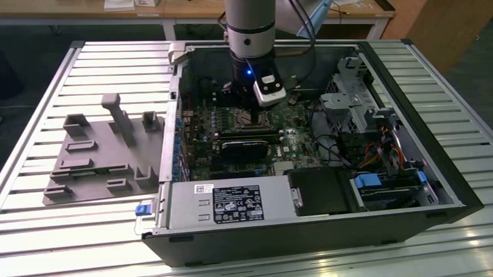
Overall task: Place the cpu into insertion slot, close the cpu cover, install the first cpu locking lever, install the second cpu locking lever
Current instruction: 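Install the second cpu locking lever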
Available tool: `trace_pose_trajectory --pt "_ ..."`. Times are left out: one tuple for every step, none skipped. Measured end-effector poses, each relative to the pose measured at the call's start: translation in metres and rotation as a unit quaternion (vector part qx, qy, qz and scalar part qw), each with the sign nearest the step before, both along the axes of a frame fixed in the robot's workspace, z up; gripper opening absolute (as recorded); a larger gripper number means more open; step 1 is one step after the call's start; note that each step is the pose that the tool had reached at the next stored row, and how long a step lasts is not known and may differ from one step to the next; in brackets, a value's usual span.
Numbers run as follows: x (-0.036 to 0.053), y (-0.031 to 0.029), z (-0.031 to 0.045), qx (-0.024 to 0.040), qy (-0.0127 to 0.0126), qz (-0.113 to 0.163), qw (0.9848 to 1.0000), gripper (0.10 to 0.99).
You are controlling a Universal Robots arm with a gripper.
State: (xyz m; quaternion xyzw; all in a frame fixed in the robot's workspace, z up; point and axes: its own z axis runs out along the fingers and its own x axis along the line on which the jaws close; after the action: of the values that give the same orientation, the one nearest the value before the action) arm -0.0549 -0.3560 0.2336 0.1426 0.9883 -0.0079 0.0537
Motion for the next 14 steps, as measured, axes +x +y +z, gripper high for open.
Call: trace_pose_trajectory --pt "-0.0004 -0.0011 -0.0002 0.0005 0.0 0.0 1.0 0.102" --pt "-0.0008 -0.0024 -0.0004 0.0014 0.0 0.0 1.0 0.102" --pt "-0.0013 -0.0036 -0.0007 0.0028 0.0 0.0 1.0 0.102" --pt "-0.0018 -0.0048 -0.0011 0.0059 0.0 0.0 1.0 0.102" --pt "-0.0024 -0.0061 -0.0015 0.0111 0.0 0.0 0.9999 0.102" --pt "-0.0029 -0.007 -0.0018 0.017 0.0 0.0 0.9999 0.102" --pt "-0.0034 -0.0079 -0.0021 0.0232 -0.0001 0.0 0.9997 0.102" --pt "-0.0038 -0.0088 -0.0024 0.0294 -0.0001 0.0 0.9996 0.102" --pt "-0.0043 -0.0098 -0.0027 0.0352 -0.0002 0.0 0.9994 0.102" --pt "-0.0048 -0.0111 -0.0031 0.0391 -0.0002 0.0 0.9992 0.102" --pt "-0.0055 -0.0127 -0.0034 0.0428 -0.0002 0.0 0.9991 0.102" --pt "-0.0061 -0.0141 -0.0036 0.0452 -0.0001 0.0 0.999 0.102" --pt "-0.0067 -0.0158 -0.0039 0.0478 -0.0001 0.0 0.9989 0.102" --pt "-0.0073 -0.0176 -0.0042 0.0507 -0.0002 0.0 0.9987 0.102"
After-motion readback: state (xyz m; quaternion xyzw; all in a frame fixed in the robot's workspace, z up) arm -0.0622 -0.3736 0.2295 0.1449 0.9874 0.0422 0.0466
